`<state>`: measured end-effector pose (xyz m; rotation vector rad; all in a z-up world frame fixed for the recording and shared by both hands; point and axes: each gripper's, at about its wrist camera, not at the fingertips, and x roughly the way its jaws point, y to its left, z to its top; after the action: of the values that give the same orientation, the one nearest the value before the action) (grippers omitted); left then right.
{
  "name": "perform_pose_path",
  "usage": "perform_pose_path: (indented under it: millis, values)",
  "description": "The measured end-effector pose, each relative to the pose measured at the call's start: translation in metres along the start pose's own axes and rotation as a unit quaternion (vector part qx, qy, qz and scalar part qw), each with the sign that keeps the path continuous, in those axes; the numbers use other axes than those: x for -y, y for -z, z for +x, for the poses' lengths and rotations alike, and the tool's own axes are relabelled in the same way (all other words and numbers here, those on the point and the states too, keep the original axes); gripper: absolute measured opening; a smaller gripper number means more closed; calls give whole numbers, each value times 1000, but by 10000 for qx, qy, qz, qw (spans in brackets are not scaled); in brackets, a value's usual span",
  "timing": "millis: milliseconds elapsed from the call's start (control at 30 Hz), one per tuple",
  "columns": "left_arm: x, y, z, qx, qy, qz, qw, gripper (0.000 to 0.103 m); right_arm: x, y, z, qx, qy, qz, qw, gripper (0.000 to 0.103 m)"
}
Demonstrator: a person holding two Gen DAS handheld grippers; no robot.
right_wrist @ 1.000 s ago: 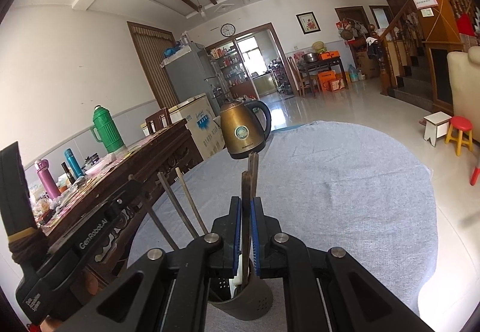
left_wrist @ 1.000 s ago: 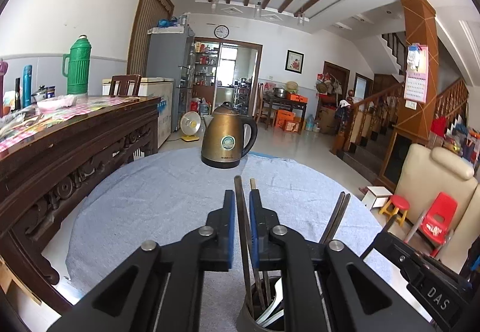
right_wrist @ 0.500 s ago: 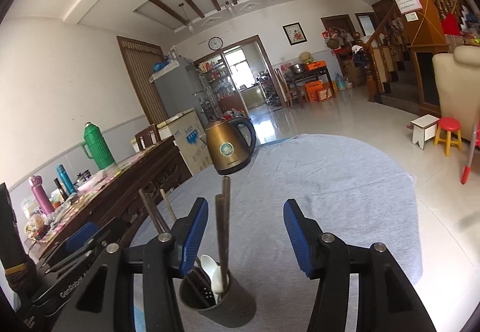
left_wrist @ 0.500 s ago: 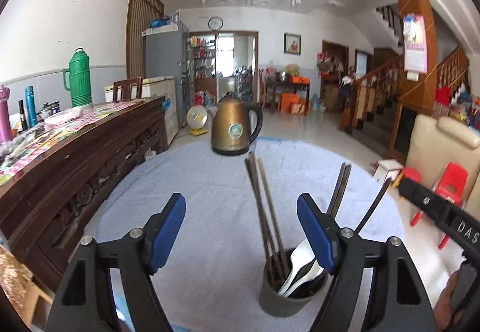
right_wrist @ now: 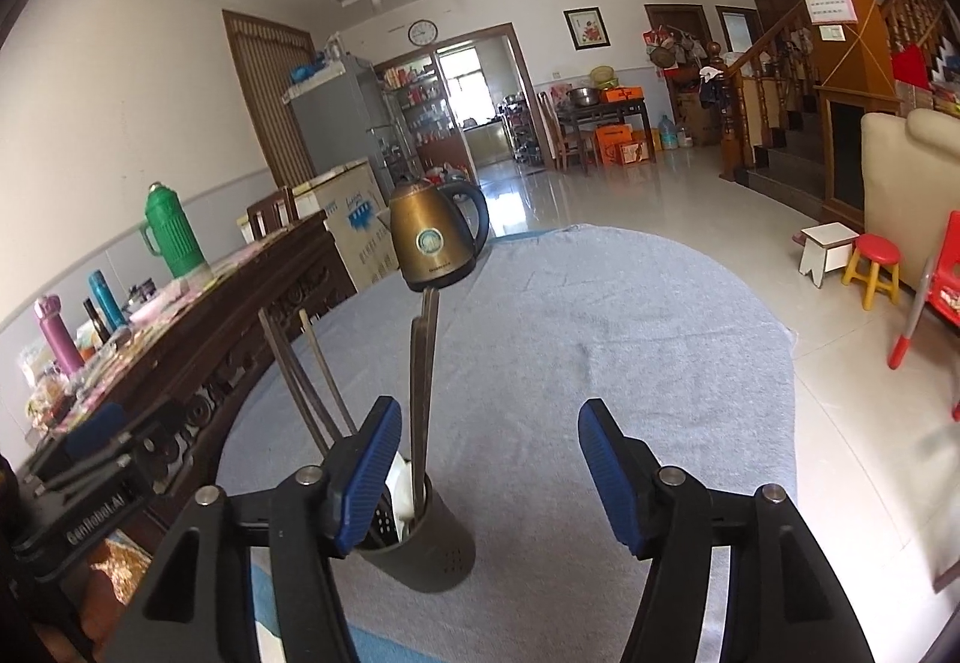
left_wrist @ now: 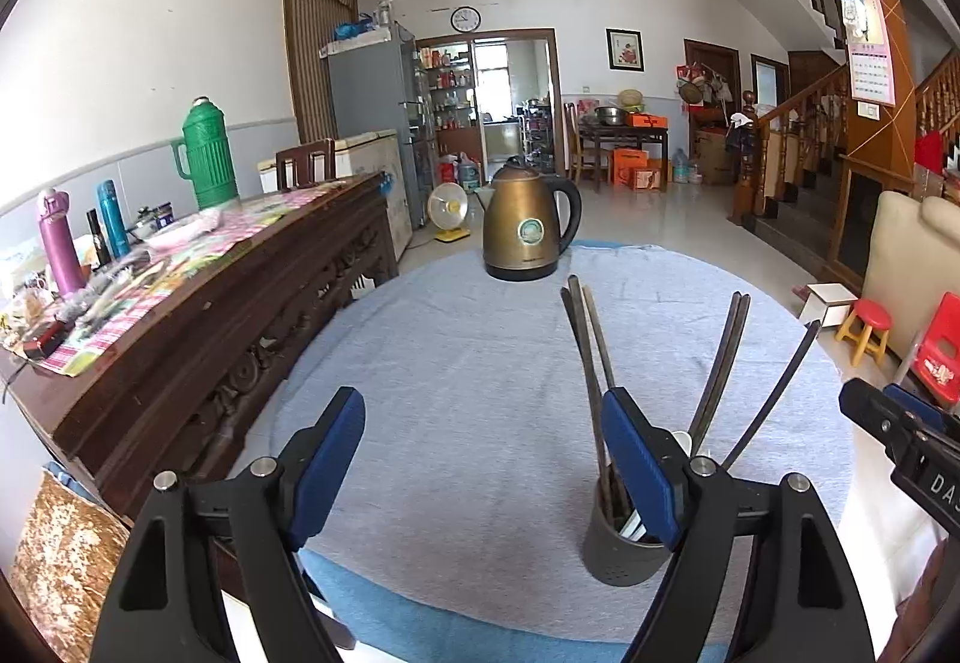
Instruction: Organize utensils
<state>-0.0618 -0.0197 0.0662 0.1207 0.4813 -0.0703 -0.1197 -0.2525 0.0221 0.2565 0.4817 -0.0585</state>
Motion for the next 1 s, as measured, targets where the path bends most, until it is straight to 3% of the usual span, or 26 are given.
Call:
perform_pose_path:
  millis: [133,600,1000]
  values:
    - [-2,-2,-7,33,-78,12,10000,86,-2,4,-9,-70,8,-78,9999,66]
    - [-16,0,-20,-56,-315,-13,9995,88,-23,14,-38,-117,-72,-281,9995,70]
    - [-19,4,-31,-85,-356,-1,9993,88,-34,25,-37,-398,-168,-318,9986,70]
